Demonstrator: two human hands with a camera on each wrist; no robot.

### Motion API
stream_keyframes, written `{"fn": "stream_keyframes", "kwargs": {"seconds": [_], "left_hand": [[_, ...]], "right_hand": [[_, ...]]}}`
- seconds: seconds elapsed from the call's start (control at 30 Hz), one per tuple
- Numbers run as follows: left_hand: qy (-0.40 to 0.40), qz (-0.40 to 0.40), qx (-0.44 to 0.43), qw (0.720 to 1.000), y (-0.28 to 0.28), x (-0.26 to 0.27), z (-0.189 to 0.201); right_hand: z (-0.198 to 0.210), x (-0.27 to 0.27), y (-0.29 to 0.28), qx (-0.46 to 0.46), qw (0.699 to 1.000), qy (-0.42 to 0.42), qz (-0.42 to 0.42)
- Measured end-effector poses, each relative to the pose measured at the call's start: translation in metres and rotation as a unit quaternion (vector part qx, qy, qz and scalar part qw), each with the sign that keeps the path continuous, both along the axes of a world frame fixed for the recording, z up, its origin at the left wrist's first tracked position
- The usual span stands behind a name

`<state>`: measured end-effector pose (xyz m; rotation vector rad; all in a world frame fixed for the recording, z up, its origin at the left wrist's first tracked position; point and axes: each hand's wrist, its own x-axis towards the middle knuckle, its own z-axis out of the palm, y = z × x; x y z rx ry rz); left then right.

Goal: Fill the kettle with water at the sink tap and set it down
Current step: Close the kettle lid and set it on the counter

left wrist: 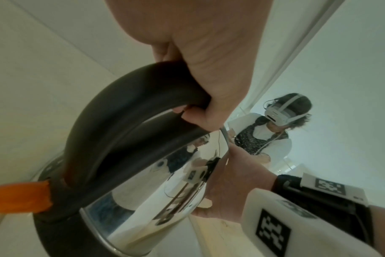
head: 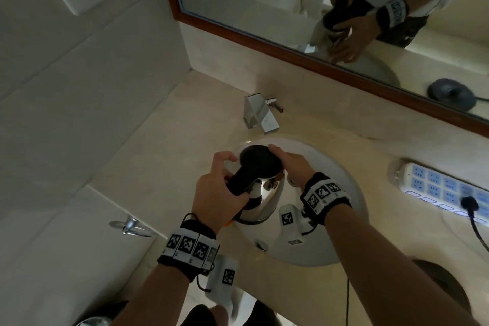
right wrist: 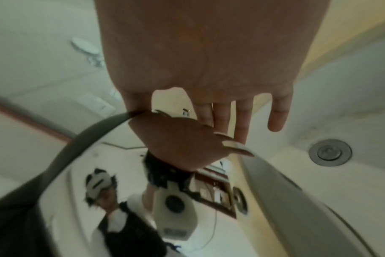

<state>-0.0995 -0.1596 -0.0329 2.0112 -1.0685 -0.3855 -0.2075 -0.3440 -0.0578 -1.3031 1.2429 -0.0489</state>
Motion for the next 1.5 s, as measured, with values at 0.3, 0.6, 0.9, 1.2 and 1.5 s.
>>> {"fn": "stream_keyframes", "kwargs": {"seconds": [0.3, 0.6, 0.9, 1.2, 1.5], "left_hand": [[-0.05, -0.101, -0.061, 0.992, -0.008, -0.02, 0.037], [-0.062, -0.228, -0.093, 0.967, -0.04, -0.092, 0.057], [0.037, -0.351, -0.072, 0.933, -0.082, -0.229, 0.059], [0.05, -0.411, -0.074, 0.907, -0.107, -0.349, 0.044], [0.04, -0.408, -0.038, 0.911, -0.115, -0.385, 0.019]], "right_hand": [[0.032, -0.056, 0.023, -0.009, 0.982, -0.097, -0.162], [0.055, -0.161, 0.035, -0.084, 0.945, -0.114, -0.297], [0.073, -0.305, 0.062, -0.161, 0.854, -0.122, -0.48], [0.035, -0.426, 0.115, -0.164, 0.821, -0.094, -0.539], [0.01, -0.461, 0.109, -0.166, 0.82, -0.105, -0.538]]}}
